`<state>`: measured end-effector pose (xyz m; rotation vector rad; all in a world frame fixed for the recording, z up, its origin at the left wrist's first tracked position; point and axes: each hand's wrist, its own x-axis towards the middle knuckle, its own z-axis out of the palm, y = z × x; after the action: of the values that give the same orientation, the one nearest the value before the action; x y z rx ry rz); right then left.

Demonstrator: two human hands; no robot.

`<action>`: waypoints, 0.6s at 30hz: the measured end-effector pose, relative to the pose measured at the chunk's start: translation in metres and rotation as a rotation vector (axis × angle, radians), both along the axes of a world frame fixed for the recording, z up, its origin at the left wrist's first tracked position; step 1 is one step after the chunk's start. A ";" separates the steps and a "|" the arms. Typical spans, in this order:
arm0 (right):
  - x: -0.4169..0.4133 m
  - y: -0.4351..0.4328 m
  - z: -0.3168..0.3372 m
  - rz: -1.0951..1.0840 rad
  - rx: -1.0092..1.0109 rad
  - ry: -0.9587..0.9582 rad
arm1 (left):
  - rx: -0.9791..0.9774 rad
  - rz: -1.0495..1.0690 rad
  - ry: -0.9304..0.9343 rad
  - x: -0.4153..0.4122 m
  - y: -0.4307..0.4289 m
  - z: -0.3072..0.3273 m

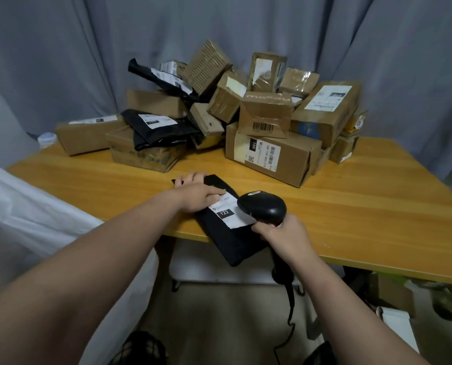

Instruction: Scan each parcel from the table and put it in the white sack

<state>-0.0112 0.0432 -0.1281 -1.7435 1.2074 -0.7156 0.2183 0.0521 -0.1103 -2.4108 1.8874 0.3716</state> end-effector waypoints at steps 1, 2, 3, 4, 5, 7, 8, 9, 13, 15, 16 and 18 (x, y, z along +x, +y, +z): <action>0.000 -0.001 0.000 0.000 -0.005 0.009 | 0.042 0.015 0.026 0.003 -0.006 -0.001; 0.001 -0.002 -0.001 -0.003 -0.008 0.019 | 0.073 0.033 0.059 0.005 -0.011 -0.002; 0.001 -0.003 -0.001 -0.002 -0.013 0.028 | 0.096 0.052 0.089 0.008 -0.014 -0.002; 0.001 -0.003 -0.002 -0.003 -0.018 0.034 | 0.109 0.072 0.104 0.011 -0.017 -0.002; 0.001 -0.004 -0.003 -0.003 -0.026 0.036 | 0.106 0.091 0.104 0.013 -0.018 -0.001; 0.002 -0.004 -0.007 -0.011 -0.042 0.033 | 0.047 0.154 0.158 0.015 -0.019 0.001; 0.002 -0.004 -0.008 -0.016 -0.048 0.034 | 0.004 0.204 0.258 0.016 -0.019 0.003; 0.002 -0.003 -0.010 -0.017 -0.056 0.035 | -0.033 0.254 0.376 0.016 -0.018 0.004; 0.002 0.002 -0.016 -0.010 -0.093 0.020 | -0.166 0.341 0.706 0.014 -0.009 0.007; -0.002 0.005 -0.016 0.008 -0.112 -0.012 | -0.248 0.321 0.802 0.013 -0.002 0.012; -0.004 0.007 -0.015 0.028 -0.123 -0.035 | -0.278 0.297 0.827 0.013 0.002 0.017; -0.010 0.011 -0.009 0.086 -0.135 -0.100 | -0.326 0.230 0.857 0.010 0.012 0.032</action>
<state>-0.0208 0.0546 -0.1369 -1.8358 1.0300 -0.8389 0.2287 0.0636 -0.0782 -2.9944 2.0379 1.4039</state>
